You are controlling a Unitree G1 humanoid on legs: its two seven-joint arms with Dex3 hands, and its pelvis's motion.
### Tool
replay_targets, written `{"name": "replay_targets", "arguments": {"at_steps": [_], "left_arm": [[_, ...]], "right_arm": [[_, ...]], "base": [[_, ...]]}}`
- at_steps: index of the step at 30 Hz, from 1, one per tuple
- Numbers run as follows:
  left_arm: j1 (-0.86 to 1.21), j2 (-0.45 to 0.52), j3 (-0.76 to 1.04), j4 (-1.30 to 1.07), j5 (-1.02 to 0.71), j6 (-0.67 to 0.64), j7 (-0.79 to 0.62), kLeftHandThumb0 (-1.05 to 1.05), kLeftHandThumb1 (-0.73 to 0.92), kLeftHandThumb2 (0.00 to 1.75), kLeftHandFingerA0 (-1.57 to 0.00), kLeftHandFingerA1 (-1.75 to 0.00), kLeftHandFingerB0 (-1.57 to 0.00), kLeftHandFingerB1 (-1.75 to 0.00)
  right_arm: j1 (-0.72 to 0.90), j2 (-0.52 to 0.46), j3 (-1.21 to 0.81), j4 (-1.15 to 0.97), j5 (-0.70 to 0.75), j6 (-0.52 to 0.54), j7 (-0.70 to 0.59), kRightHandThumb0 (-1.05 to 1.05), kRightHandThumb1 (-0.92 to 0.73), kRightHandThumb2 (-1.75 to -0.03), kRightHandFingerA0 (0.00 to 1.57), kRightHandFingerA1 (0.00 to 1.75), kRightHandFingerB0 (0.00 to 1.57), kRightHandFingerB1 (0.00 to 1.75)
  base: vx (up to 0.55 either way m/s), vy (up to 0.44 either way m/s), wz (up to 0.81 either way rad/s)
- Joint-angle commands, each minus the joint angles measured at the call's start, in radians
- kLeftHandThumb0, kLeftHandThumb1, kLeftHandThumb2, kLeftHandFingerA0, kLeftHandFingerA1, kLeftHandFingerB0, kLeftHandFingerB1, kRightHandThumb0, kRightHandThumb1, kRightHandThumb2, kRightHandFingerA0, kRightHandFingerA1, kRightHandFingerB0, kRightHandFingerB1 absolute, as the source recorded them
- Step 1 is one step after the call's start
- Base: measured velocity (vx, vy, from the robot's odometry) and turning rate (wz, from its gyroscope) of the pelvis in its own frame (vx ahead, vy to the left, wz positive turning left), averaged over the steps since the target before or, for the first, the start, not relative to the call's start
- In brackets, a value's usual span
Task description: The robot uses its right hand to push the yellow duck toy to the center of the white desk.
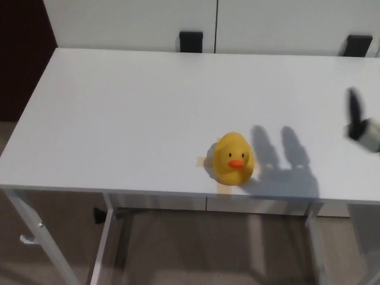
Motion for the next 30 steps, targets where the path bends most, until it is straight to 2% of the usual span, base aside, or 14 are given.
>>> {"name": "replay_targets", "arguments": {"at_steps": [1, 2, 3, 7, 13, 14, 17, 18, 20, 21, 23, 26, 27, 30], "left_arm": [[0.008, 0.021, 0.002, 0.008, 0.011, 0.023, 0.003, 0.11, -0.47, 1.19, -1.37, -0.97, -1.39, -0.89], [0.009, 0.023, -0.001, 0.007, 0.014, 0.022, 0.004, 0.11, -0.47, 1.19, -1.37, -0.97, -1.39, -0.89], [0.011, 0.025, -0.002, 0.007, 0.016, 0.019, 0.007, 0.13, -0.47, 1.23, -1.4, -0.95, -1.39, -0.88], [0.014, 0.032, -0.009, 0.009, 0.024, 0.011, 0.013, 0.12, -0.55, 1.34, -1.39, -0.88, -1.47, -0.81], [0.011, 0.037, 0.003, 0.012, 0.012, 0.024, 0.01, 0.15, -0.49, 1.25, -1.43, -0.94, -1.46, -0.88], [0.013, 0.039, 0.005, 0.01, 0.01, 0.019, 0.009, 0.13, -0.54, 1.31, -1.43, -1.0, -1.42, -0.9], [0.016, 0.042, 0.007, 0.007, 0.008, 0.014, 0.008, 0.13, -0.54, 1.31, -1.43, -1.0, -1.42, -0.9], [0.015, 0.045, 0.006, 0.007, 0.009, 0.013, 0.005, 0.08, -0.5, 1.17, -1.4, -0.97, -1.42, -0.9], [0.014, 0.047, 0.005, 0.007, 0.01, 0.013, 0.004, 0.08, -0.5, 1.17, -1.4, -0.97, -1.42, -0.9], [0.012, 0.047, 0.001, 0.008, 0.015, 0.017, 0.005, 0.08, -0.45, 1.12, -1.37, -0.95, -1.37, -0.9], [0.013, 0.05, -0.002, 0.008, 0.018, 0.013, 0.004, 0.05, -0.46, 1.06, -1.42, -0.93, -1.45, -0.9], [0.015, 0.052, -0.002, 0.008, 0.018, 0.008, 0.003, 0.05, -0.46, 1.06, -1.42, -0.93, -1.45, -0.9], [0.013, 0.058, 0.003, 0.009, 0.013, 0.01, -0.004, 0.1, -0.44, 1.08, -1.23, -1.0, -1.38, -0.89], [0.006, 0.07, 0.01, 0.013, 0.008, 0.018, -0.013, 0.15, -0.44, 1.16, -1.3, -0.99, -1.36, -0.9]], "right_arm": [[0.149, -0.222, -0.321, -0.175, 0.33, -0.072, 0.24, -0.99, -0.92, -0.78, 0.0, 0.0, 0.0, 0.0], [0.162, -0.243, -0.365, -0.173, 0.344, -0.061, 0.243, -0.99, -0.92, -0.78, 0.0, 0.0, 0.0, 0.0], [0.184, -0.272, -0.431, -0.147, 0.377, -0.052, 0.259, -1.05, -0.83, -1.23, 0.0, 0.39, 0.0, 0.35], [0.229, -0.304, -0.546, -0.087, 0.433, -0.06, 0.288, -1.05, -0.86, -1.19, 0.0, 0.36, 0.0, 0.27], [0.457, -0.43, -0.648, 0.213, 0.267, -0.205, 0.293, -0.98, -0.81, -1.17, 0.0, 0.32, 0.0, 0.23], [0.533, -0.481, -0.613, 0.351, 0.186, -0.233, 0.254, -0.67, -0.6, -0.95, 0.23, 0.59, 0.03, 0.36], [0.621, -0.542, -0.567, 0.518, 0.093, -0.267, 0.206, -0.67, -0.6, -0.95, 0.23, 0.59, 0.03, 0.36], [0.66, -0.553, -0.511, 0.649, 0.034, -0.262, 0.118, -0.35, -0.74, -0.64, 0.53, 0.52, 0.25, 0.31], [0.676, -0.554, -0.474, 0.726, 0.005, -0.257, 0.059, -0.35, -0.74, -0.64, 0.53, 0.52, 0.25, 0.31], [0.701, -0.542, -0.454, 0.793, 0.0, -0.261, 0.036, 0.06, -0.43, -1.0, 0.46, 0.6, 0.26, 0.4], [0.742, -0.515, -0.45, 0.849, 0.033, -0.273, 0.071, 0.03, -0.56, -0.92, 0.45, 0.5, 0.25, 0.31], [0.759, -0.504, -0.453, 0.859, 0.054, -0.277, 0.102, 0.03, -0.56, -0.92, 0.45, 0.5, 0.25, 0.31], [0.767, -0.496, -0.449, 0.869, 0.075, -0.267, 0.151, 0.01, -0.54, -0.97, 0.7, 0.45, 0.42, 0.36], [0.756, -0.495, -0.415, 0.908, 0.114, -0.216, 0.289, 0.07, -0.53, -0.93, 0.78, 0.5, 0.57, 0.45]], "base": [[0.0, 0.0, 0.0], [0.0, 0.0, 0.0], [0.0, 0.0, 0.0], [0.0, 0.0, 0.0], [0.0, 0.0, 0.0], [0.0, 0.0, 0.0], [0.0, 0.0, 0.0], [0.0, 0.0, -0.07], [0.0, 0.0, -0.03], [0.0, 0.0, 0.0], [0.0, 0.0, 0.0], [0.0, 0.0, 0.0], [0.0, 0.0, 0.0], [0.0, 0.0, 0.0]]}}
